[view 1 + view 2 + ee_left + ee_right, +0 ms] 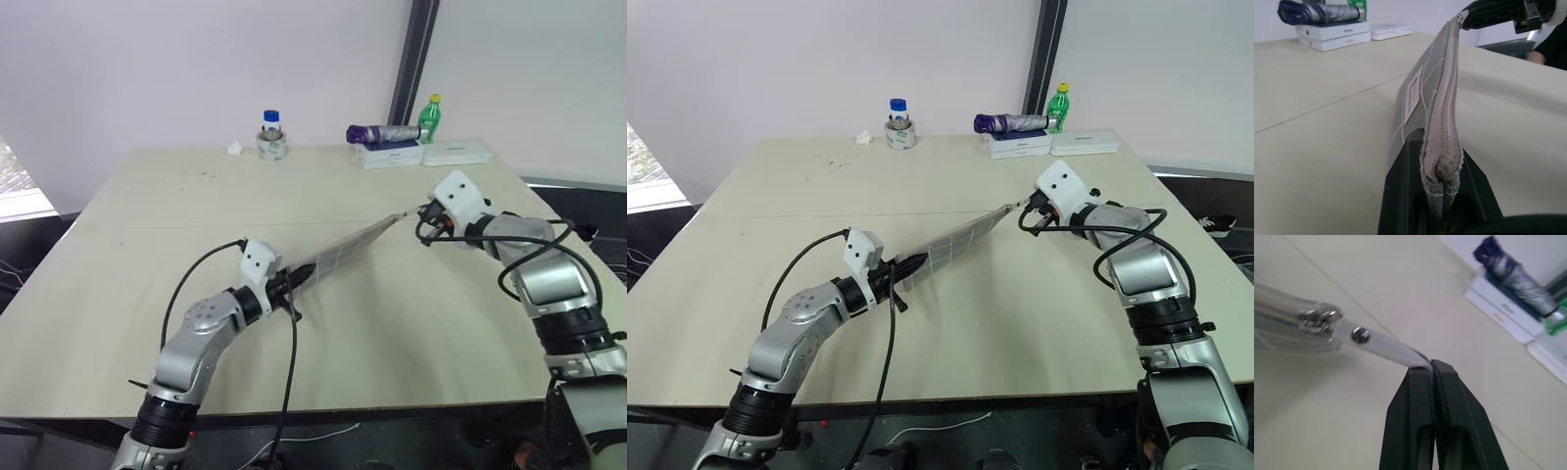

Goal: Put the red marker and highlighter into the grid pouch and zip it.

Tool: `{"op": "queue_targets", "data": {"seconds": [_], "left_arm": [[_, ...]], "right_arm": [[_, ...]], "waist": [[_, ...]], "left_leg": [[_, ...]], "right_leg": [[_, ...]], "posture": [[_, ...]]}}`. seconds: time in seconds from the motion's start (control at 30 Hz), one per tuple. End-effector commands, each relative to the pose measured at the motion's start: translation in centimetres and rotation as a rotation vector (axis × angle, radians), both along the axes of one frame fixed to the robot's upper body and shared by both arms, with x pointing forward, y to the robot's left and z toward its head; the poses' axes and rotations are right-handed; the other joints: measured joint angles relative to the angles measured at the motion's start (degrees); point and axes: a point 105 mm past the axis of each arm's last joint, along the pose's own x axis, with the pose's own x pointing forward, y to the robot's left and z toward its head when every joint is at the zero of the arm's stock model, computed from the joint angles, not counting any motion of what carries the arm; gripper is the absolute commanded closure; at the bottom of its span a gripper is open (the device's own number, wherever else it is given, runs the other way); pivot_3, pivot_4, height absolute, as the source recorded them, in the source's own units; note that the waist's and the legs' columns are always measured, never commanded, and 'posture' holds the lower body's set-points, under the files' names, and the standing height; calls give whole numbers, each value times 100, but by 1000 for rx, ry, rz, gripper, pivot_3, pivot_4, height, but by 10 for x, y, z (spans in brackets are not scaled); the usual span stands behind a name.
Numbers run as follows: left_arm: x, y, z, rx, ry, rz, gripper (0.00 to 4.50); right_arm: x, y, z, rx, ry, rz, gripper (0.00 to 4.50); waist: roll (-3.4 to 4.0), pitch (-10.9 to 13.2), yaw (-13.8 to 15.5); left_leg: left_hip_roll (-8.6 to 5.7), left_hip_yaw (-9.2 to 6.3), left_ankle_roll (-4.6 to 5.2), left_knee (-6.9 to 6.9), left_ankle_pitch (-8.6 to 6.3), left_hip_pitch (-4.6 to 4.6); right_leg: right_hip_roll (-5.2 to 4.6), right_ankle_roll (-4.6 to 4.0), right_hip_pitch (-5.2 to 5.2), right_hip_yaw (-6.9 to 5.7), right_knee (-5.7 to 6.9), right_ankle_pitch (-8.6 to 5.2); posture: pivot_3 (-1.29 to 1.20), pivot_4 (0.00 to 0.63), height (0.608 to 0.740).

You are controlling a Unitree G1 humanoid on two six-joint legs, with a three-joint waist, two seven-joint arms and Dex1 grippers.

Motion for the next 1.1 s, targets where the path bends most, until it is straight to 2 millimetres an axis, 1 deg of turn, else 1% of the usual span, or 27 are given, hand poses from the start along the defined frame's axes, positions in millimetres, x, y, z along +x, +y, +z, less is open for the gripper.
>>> {"op": "queue_targets", "data": {"seconds": [0.03,0.1,0.13,0.17,0.2,0.23,0.33,0.4,0.43,0.5,0.6,0.63,0.67,0.8,0.83,0.93,1.0,1.1], "left_arm": [[1,11,3,60,-55,40,4500],[1,11,3,97,-78,33,4500],[1,11,2,117,-86,30,4500],[1,11,1,137,-95,27,4500],[1,11,1,155,-104,23,4500],[0,12,0,176,-115,17,4500],[-1,13,-2,222,-130,0,4500],[-2,14,-5,236,-121,-12,3755],[-2,14,-6,237,-118,-16,3485],[-6,14,-8,239,-101,-39,2534],[-10,17,-7,209,-73,-43,911],[-11,18,-6,191,-60,-39,432],[-13,22,-5,163,-31,-36,58],[-23,43,-9,99,80,-5,58],[-24,53,-12,101,100,26,58],[-25,81,-17,95,135,127,58],[-23,100,-15,89,125,212,58],[-21,121,-12,77,115,305,58]], "right_arm": [[-23,20,8,29,15,168,3513],[-27,22,6,17,7,182,2579],[-31,23,4,10,14,194,1969],[-35,24,1,-3,26,212,1553],[-38,25,-2,-14,34,226,951],[-41,25,-4,-19,42,234,551],[-47,24,-10,-26,62,242,551],[-49,22,-12,-35,70,237,484],[-49,21,-13,-38,71,234,484],[-51,19,-13,-40,76,230,484],[-53,15,-14,-42,87,229,484],[-54,14,-14,-43,91,229,484],[-56,12,-15,-45,98,227,484],[-62,2,-20,-48,138,226,484],[-63,0,-23,-51,145,228,484],[-60,-8,-25,-16,137,194,484],[-56,-11,-27,37,126,170,484],[-53,-12,-29,104,87,163,484]], "waist": [[0,0,9],[0,0,-5],[0,0,-5],[1,0,-2],[1,0,10],[0,0,12],[1,0,4],[1,0,4],[1,0,0],[1,0,5],[1,0,21],[0,0,21],[0,0,24],[0,0,21],[0,0,11],[1,0,-5],[0,0,10],[-1,0,35]], "left_leg": [[0,-1,0,0,0,0],[0,-1,0,0,0,1],[0,0,0,1,0,1],[0,0,0,1,0,1],[0,0,0,1,0,2],[0,-1,0,1,0,2],[0,-1,0,1,0,2],[1,-1,0,1,0,2],[1,-1,0,1,0,2],[1,-1,0,1,0,1],[4,-2,1,1,-1,-1],[6,-3,1,1,-1,-1],[7,-3,1,1,-1,-2],[8,-5,2,1,-1,-1],[9,-6,2,1,-1,-1],[10,-3,2,-1,-1,1],[11,-3,2,0,-1,1],[10,-5,2,2,-1,1]], "right_leg": [[0,0,0,-1,0,0],[0,0,1,0,0,0],[0,0,0,1,0,0],[0,0,0,1,0,0],[0,0,1,1,0,0],[0,0,1,0,-1,0],[0,0,2,1,-1,0],[0,0,2,1,-1,0],[0,0,1,0,-1,0],[0,0,0,1,-1,0],[-2,0,0,0,-2,0],[-3,0,0,0,-2,0],[-4,0,0,0,-2,0],[-7,0,1,-1,-2,0],[-6,-1,0,-1,-2,0],[-5,-1,0,1,-2,-1],[-5,-2,0,0,-2,-1],[-7,-2,3,0,-2,-1]], "posture": [[0,150,740],[0,150,740],[0,150,740],[0,150,740],[0,150,740],[0,150,740],[0,150,740],[0,150,740],[0,150,740],[0,150,740],[0,150,740],[0,150,740],[0,150,740],[0,150,740],[0,150,740],[0,150,740],[0,150,740],[0,150,740]]}}
